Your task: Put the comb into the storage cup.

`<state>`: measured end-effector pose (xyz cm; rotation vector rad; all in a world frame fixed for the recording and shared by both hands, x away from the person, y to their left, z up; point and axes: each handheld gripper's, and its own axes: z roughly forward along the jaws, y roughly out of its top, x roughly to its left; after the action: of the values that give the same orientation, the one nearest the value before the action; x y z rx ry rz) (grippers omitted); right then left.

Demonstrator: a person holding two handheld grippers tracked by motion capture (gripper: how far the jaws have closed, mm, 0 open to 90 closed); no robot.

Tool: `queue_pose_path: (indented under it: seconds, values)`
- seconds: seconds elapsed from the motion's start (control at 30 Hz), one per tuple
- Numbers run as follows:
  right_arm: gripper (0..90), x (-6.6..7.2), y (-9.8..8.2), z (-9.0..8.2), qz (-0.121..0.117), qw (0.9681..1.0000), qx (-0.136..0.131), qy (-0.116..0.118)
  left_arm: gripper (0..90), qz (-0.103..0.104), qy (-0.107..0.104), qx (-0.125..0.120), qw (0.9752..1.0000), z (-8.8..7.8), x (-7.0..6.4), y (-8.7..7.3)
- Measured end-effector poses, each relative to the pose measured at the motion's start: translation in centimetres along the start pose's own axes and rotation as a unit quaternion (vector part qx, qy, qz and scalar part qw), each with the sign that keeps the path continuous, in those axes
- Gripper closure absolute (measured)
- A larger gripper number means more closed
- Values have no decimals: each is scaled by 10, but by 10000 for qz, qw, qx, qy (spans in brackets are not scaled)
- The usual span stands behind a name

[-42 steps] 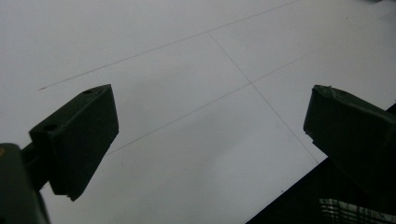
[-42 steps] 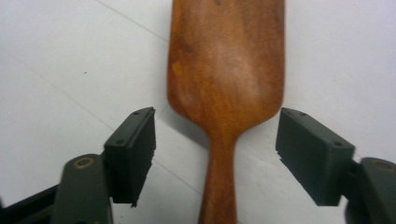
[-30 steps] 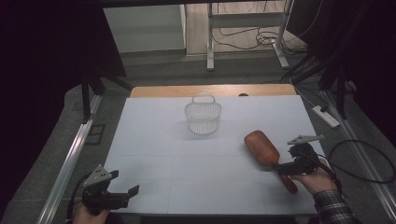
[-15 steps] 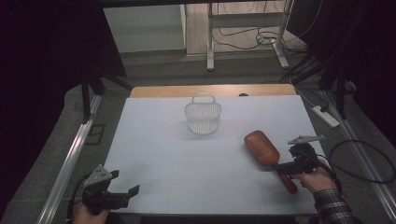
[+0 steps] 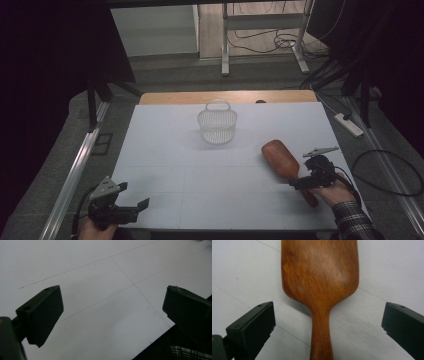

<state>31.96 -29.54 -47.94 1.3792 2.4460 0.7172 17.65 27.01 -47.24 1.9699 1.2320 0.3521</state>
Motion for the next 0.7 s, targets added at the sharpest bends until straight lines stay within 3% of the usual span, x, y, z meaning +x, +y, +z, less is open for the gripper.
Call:
queue_pose_path:
  seconds: [0.43,0.7]
  values:
    - [0,1,-4,15,-48,9992,393,-33,42,28,-9,9,10000,0,0,0]
    - [0,1,-3,17,-13,9991,433,-32,42,27,-13,10,10000,0,0,0]
